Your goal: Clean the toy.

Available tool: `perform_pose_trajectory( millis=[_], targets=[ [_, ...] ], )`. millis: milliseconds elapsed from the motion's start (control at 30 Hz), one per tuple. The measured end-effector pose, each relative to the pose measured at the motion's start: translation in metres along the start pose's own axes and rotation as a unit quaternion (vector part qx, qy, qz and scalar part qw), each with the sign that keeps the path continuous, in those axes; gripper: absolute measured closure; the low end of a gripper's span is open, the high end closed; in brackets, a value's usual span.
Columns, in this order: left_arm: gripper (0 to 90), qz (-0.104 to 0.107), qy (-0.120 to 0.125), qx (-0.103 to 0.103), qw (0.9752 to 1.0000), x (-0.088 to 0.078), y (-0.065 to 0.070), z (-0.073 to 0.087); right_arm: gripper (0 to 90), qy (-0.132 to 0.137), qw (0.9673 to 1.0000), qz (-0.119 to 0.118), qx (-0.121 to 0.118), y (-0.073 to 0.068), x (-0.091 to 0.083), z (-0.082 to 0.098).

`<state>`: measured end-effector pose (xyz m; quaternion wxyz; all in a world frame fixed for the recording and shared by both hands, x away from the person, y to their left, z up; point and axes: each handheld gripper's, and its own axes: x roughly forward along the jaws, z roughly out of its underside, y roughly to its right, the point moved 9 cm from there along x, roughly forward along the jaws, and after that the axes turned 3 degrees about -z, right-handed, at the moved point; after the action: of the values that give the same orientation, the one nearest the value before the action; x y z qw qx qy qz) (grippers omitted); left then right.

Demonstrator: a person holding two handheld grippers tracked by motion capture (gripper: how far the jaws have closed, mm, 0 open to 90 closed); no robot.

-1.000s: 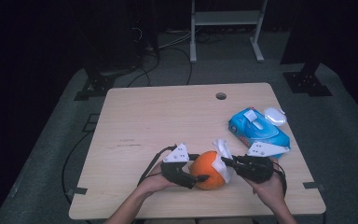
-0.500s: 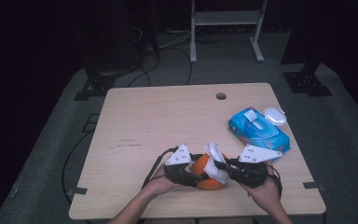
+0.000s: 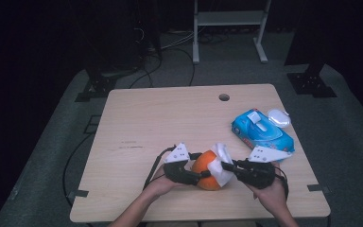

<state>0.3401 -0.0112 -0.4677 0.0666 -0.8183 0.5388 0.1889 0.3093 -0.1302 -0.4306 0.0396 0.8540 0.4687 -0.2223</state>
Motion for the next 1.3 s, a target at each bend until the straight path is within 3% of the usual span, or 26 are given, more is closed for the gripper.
perform_pose_trajectory(
  millis=[100,300,433,600,667,767,833,967,1033,1233,1300],
  targets=[
    [31.1,0.003,-0.007,0.007,0.9999,-0.001,0.002,0.001,81.1,-0.008,0.9998,0.008,-0.013,-0.002,0.004,0.001],
    [31.9,0.022,-0.01,0.025,0.9994,0.001,0.011,0.002,81.0,-0.002,0.9988,0.039,0.029,0.027,-0.005,0.01],
    [30.7,0.015,-0.006,0.031,0.9994,0.005,0.014,0.001,81.0,0.014,0.9993,0.027,0.022,0.017,-0.005,0.001],
    [30.2,0.01,-0.004,0.034,0.9994,0.007,0.018,0.001,81.0,0.012,0.9998,0.01,-0.012,-0.004,0.003,-0.009],
    [30.5,0.013,-0.004,0.034,0.9993,0.006,0.018,0.001,80.9,0.012,0.9997,0.017,-0.014,-0.001,0.003,-0.008],
    [30.9,0.02,-0.005,0.034,0.9992,0.006,0.018,0.002,80.9,0.011,0.9994,0.033,0.001,0.012,0.0,-0.003],
    [31.2,0.025,-0.008,0.045,0.9987,0.007,0.021,0.002,80.9,0.017,0.9992,0.033,0.012,0.015,-0.003,-0.003],
    [31.3,0.044,-0.012,0.086,0.9952,0.009,0.035,0.005,80.9,0.018,0.9996,0.017,-0.009,0.0,0.003,-0.009],
    [31.3,0.042,-0.017,0.105,0.9934,0.01,0.04,0.005,80.9,0.013,0.9996,0.021,-0.016,-0.002,0.006,-0.01],
    [31.4,0.045,-0.014,0.103,0.9936,0.009,0.039,0.006,80.9,0.002,0.9985,0.053,0.014,0.024,0.0,0.001],
    [31.2,0.046,-0.016,0.105,0.9933,0.01,0.04,0.006,80.9,0.004,0.9985,0.051,0.022,0.025,-0.001,0.003]
  ],
)
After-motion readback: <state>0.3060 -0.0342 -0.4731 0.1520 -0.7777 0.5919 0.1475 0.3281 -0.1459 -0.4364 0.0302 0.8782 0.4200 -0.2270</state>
